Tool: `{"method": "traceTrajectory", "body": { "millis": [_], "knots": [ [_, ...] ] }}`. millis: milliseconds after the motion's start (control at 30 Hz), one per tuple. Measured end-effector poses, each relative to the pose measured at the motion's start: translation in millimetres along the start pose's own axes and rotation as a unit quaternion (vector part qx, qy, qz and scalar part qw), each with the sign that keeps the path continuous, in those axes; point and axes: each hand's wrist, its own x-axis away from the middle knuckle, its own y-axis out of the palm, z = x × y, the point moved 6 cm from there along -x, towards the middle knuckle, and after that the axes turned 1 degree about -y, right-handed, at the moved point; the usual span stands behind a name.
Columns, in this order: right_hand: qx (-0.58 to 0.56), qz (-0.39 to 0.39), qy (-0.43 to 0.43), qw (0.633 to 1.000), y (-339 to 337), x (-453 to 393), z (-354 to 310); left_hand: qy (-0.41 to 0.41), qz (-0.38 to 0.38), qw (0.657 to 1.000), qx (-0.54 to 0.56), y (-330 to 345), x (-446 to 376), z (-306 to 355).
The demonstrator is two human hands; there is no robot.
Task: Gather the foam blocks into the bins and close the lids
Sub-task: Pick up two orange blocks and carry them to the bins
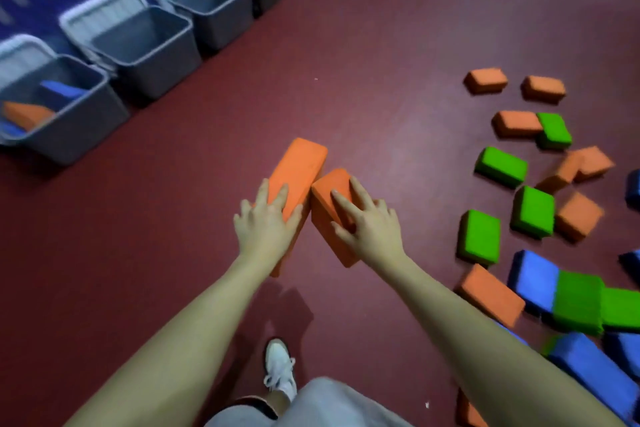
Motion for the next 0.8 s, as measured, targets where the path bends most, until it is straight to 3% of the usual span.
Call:
{"method": "traceTrajectory", "body": {
  "millis": [367, 800],
  "knots": [
    [0.017, -0.045, -0.189, 0.981, 37.2, -179.8, -229.6, -0.194, 0.081, 0.978, 0.013, -93.4, -93.0, -221.8],
    [0.043, -0.057, -0.366, 0.928, 60.2, -417.9, -409.9, -0.340, 0.142, 0.929, 0.023, -173.7, -263.9, -370.3]
  ]
}}
